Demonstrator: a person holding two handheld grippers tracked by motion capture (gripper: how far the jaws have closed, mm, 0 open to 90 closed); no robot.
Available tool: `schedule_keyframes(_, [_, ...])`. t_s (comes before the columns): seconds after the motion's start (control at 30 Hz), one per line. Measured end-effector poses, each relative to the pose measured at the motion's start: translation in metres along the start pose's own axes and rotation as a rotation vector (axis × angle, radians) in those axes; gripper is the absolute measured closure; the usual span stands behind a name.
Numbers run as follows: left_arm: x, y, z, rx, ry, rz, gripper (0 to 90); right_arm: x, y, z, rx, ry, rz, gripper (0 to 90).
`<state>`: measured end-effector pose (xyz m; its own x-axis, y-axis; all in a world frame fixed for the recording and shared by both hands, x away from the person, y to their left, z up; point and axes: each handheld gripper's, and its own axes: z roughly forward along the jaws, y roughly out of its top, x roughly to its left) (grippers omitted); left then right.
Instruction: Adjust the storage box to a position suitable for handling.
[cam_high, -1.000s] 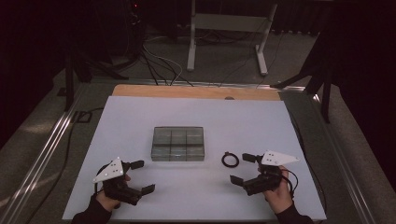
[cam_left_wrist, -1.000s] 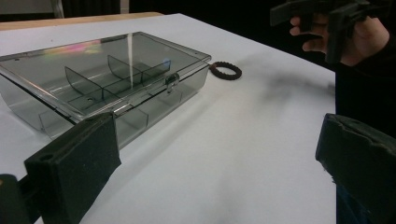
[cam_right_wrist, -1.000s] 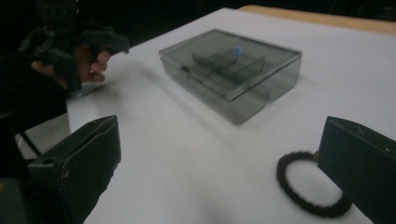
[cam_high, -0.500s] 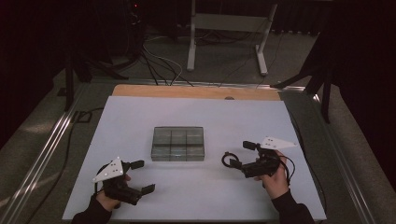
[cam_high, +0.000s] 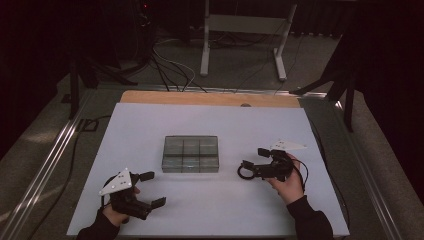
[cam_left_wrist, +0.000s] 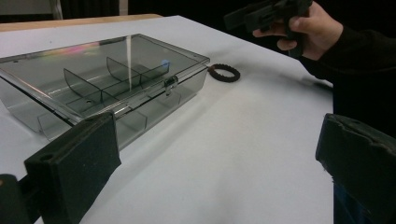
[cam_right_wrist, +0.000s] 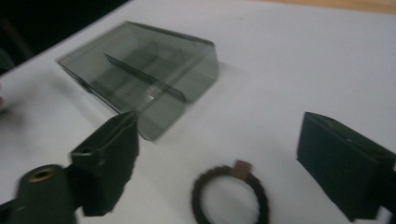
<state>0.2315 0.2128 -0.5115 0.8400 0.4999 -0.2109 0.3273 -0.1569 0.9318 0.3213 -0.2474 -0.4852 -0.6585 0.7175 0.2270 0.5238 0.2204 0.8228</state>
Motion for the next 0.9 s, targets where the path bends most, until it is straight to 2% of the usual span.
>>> schedule_keyframes(0.1, [0.000, 0.000, 0.000, 0.001, 0.000, 0.001, 0.3, -0.004, -0.003, 0.002, 0.031, -0.030, -0.003, 21.5])
schedule_keyframes(0.23, [0.000, 0.000, 0.000, 0.000, -0.001, -0.001, 0.3, -0.008, -0.007, 0.003, 0.079, -0.072, 0.002, 39.3])
schedule_keyframes(0.3, [0.000, 0.000, 0.001, 0.004, -0.004, 0.000, 0.3, -0.010, -0.010, 0.006, 0.109, -0.089, 0.009, 43.1])
schedule_keyframes(0.47, [0.000, -0.001, 0.001, 0.005, -0.008, -0.002, 0.3, -0.007, -0.016, 0.015, 0.183, -0.174, -0.051, 54.0])
schedule_keyframes(0.63, [0.001, -0.001, 0.001, 0.004, -0.007, -0.003, 0.3, -0.003, -0.020, 0.023, 0.232, -0.202, -0.086, 63.5])
schedule_keyframes(0.83, [0.001, -0.001, 0.001, 0.005, -0.009, -0.003, 0.3, 0.001, -0.021, 0.030, 0.264, -0.245, -0.147, 73.0])
schedule_keyframes(0.9, [0.001, -0.001, 0.001, 0.003, -0.008, -0.007, 0.3, 0.002, -0.021, 0.031, 0.274, -0.252, -0.152, 76.3])
